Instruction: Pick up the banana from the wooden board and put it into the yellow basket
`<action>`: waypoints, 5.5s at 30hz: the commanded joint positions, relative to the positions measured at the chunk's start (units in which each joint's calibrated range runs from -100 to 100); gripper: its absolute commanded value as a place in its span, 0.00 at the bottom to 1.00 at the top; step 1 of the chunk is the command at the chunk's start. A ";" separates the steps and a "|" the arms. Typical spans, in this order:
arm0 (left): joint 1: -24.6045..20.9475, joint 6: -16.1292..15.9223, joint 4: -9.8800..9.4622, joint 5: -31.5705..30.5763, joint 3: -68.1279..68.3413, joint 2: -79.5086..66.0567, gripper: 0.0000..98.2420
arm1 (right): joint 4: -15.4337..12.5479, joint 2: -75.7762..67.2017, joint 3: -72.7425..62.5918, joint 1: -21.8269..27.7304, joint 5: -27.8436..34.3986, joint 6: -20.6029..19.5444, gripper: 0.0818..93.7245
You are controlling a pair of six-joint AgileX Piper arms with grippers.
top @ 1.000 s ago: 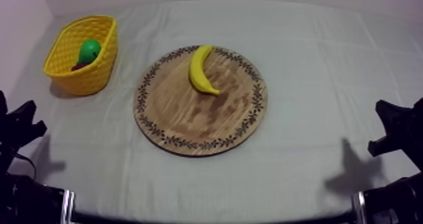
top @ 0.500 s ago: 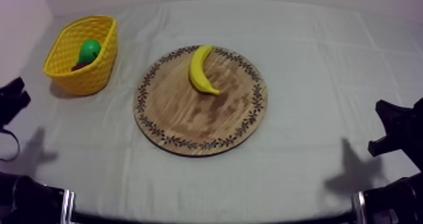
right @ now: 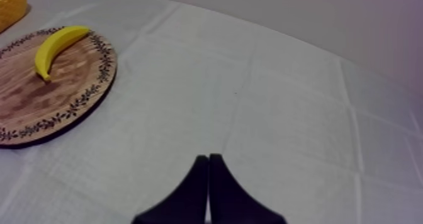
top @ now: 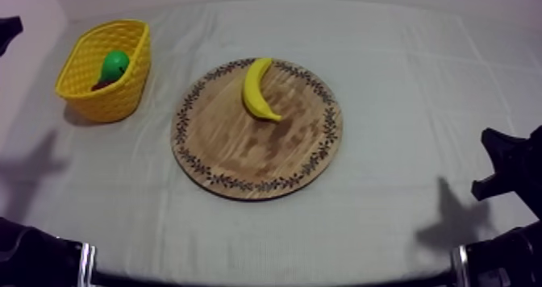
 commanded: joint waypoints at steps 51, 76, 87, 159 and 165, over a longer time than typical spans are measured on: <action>21.35 11.11 -3.93 32.97 -59.74 68.34 0.00 | 0.00 0.00 -0.03 0.00 0.01 -0.02 0.00; 24.03 10.00 -2.55 31.24 -60.12 72.83 0.51 | 0.00 0.00 -0.03 0.00 0.01 -0.02 0.00; 24.48 10.79 -0.48 36.40 -61.84 74.80 0.73 | 0.00 0.00 -0.03 0.00 0.01 -0.02 0.00; 26.75 21.43 -8.17 15.88 -62.36 101.29 0.22 | 0.00 0.00 -0.03 0.00 0.01 0.03 0.00; 26.02 20.57 -7.51 16.03 -61.33 98.06 0.19 | 0.00 0.00 -0.03 0.00 0.01 0.03 0.00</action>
